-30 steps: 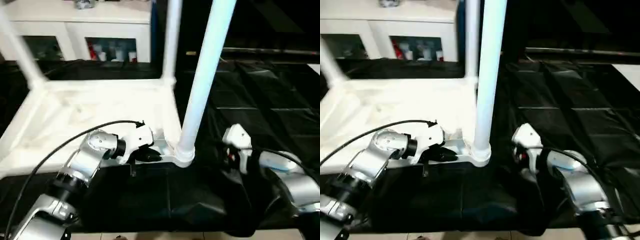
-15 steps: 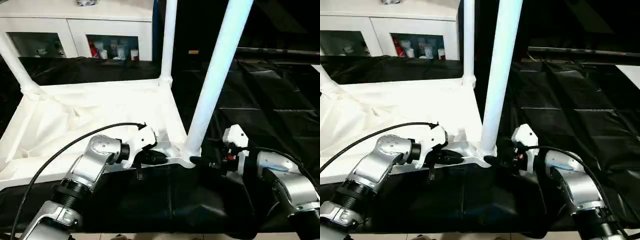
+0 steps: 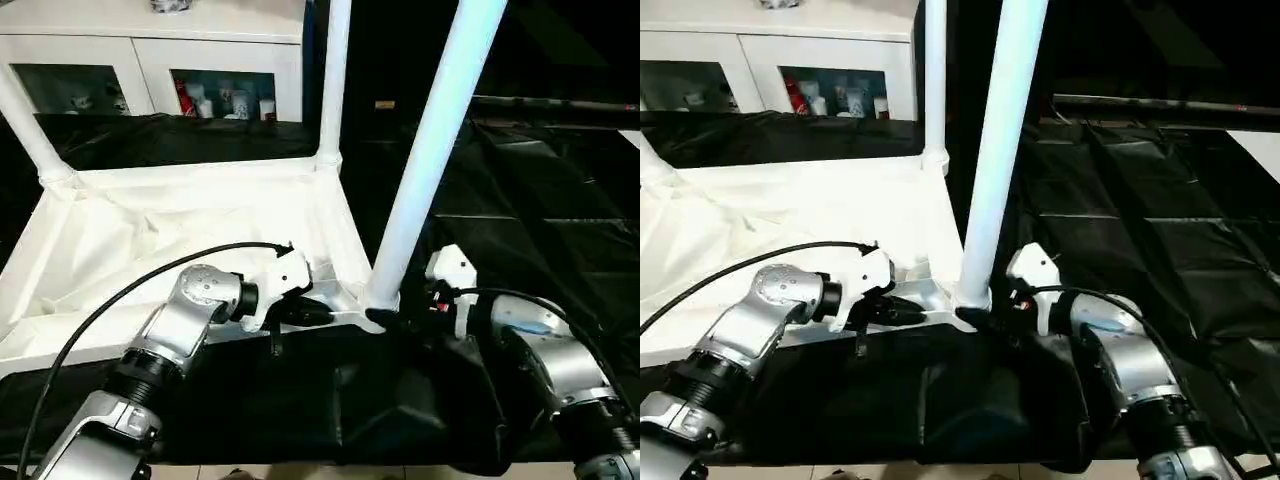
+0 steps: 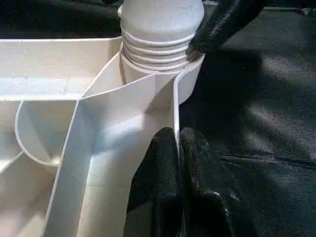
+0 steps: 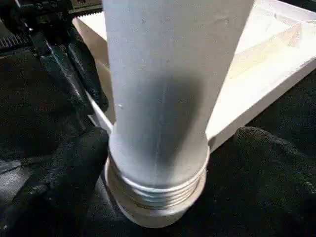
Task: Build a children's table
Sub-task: Rotate leg to tighten
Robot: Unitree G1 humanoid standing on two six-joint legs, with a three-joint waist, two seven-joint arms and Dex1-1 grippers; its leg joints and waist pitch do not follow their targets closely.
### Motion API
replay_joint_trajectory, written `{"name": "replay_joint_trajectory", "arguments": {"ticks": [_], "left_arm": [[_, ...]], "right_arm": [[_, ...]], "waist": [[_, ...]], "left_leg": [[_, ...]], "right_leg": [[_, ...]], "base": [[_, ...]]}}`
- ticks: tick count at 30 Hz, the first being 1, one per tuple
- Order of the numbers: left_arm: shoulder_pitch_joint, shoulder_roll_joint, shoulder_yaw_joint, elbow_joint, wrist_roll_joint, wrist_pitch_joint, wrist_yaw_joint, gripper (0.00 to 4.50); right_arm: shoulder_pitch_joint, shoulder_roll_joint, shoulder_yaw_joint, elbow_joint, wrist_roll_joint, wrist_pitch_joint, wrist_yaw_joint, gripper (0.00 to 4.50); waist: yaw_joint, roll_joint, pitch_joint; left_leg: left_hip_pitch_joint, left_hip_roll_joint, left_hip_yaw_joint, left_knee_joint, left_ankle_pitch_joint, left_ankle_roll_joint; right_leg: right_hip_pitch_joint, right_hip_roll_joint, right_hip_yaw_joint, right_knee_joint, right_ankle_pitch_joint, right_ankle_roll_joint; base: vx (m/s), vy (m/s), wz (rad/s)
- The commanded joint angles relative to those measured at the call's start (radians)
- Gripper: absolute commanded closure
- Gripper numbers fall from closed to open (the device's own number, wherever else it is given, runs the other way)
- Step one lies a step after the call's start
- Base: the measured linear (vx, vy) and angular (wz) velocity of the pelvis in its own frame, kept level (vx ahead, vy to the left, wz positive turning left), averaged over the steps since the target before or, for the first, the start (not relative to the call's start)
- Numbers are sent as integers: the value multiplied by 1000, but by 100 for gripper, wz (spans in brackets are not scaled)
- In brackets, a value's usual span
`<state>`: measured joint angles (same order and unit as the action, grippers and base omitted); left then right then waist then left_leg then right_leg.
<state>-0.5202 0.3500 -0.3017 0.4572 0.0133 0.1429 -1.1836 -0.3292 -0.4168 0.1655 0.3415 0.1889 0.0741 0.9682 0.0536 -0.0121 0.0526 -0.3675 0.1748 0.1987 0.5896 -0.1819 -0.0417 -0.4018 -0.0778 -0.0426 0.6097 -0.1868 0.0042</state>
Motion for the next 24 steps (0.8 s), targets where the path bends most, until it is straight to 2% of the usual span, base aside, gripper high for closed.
{"name": "replay_joint_trajectory", "arguments": {"ticks": [1, 3, 5, 12, 16, 19, 22, 23, 24], "left_arm": [[13, 16, -10, 43, 7, 6, -9, 450], [10, 17, -10, 49, 4, 1, -12, 450], [4, 19, -12, 62, -2, -11, -24, 450], [-7, 29, -13, 88, 1, -28, -37, 450], [-11, 32, -9, 96, 2, -25, -29, 450], [-17, 14, 5, 116, 9, -29, 33, 450], [-29, -29, 16, 145, 33, -24, 144, 450], [-34, -47, 17, 156, 42, -15, 182, 450], [-40, -70, 14, 165, 51, -1, 220, 450]], "right_arm": [[-21, 0, 4, 13, -7, -11, 5, 51], [-27, 4, 5, 22, -11, -20, 3, 76], [-37, 13, 2, 37, -9, -27, 6, 81], [-49, 17, 6, 62, -6, -39, 31, 149], [-44, 21, 8, 68, -9, -44, 31, 175], [-38, 43, -6, 92, -25, -44, -36, 182], [-24, 103, -34, 145, -64, -47, -207, 184], [-16, 128, -42, 161, -71, -46, -258, 185], [-6, 165, -54, 174, -75, -36, -328, 185]], "waist": [[7, -18, -55], [5, -18, -55], [5, -17, -55], [6, -18, -52], [5, -17, -53], [3, -16, -51], [1, -17, -50], [-1, -16, -48], [-4, -21, -48]], "left_leg": [[8, 55, -29, -72, -260, 44], [8, 55, -28, -72, -260, 44], [8, 54, -28, -72, -264, 44], [10, 55, -30, -74, -288, 36], [10, 56, -30, -74, -284, 35], [11, 55, -30, -75, -295, 29], [14, 54, -30, -75, -307, 16], [15, 52, -32, -77, -328, 7], [17, 54, -33, -78, -341, -1]], "right_leg": [[36, -72, 42, -89, -346, -197], [35, -72, 42, -88, -339, -204], [35, -71, 41, -88, -340, -204], [34, -73, 42, -94, -396, -189], [34, -73, 42, -92, -384, -192], [31, -72, 41, -94, -397, -192], [25, -73, 42, -99, -431, -183], [25, -73, 39, -103, -475, -170], [22, -73, 40, -107, -508, -154]], "base": [[0, 0, 0], [0, 0, 0], [0, 0, 0], [0, 0, 0], [0, 0, 0], [0, 0, 0], [0, 0, 0], [0, 0, 0], [0, 0, 0]]}}
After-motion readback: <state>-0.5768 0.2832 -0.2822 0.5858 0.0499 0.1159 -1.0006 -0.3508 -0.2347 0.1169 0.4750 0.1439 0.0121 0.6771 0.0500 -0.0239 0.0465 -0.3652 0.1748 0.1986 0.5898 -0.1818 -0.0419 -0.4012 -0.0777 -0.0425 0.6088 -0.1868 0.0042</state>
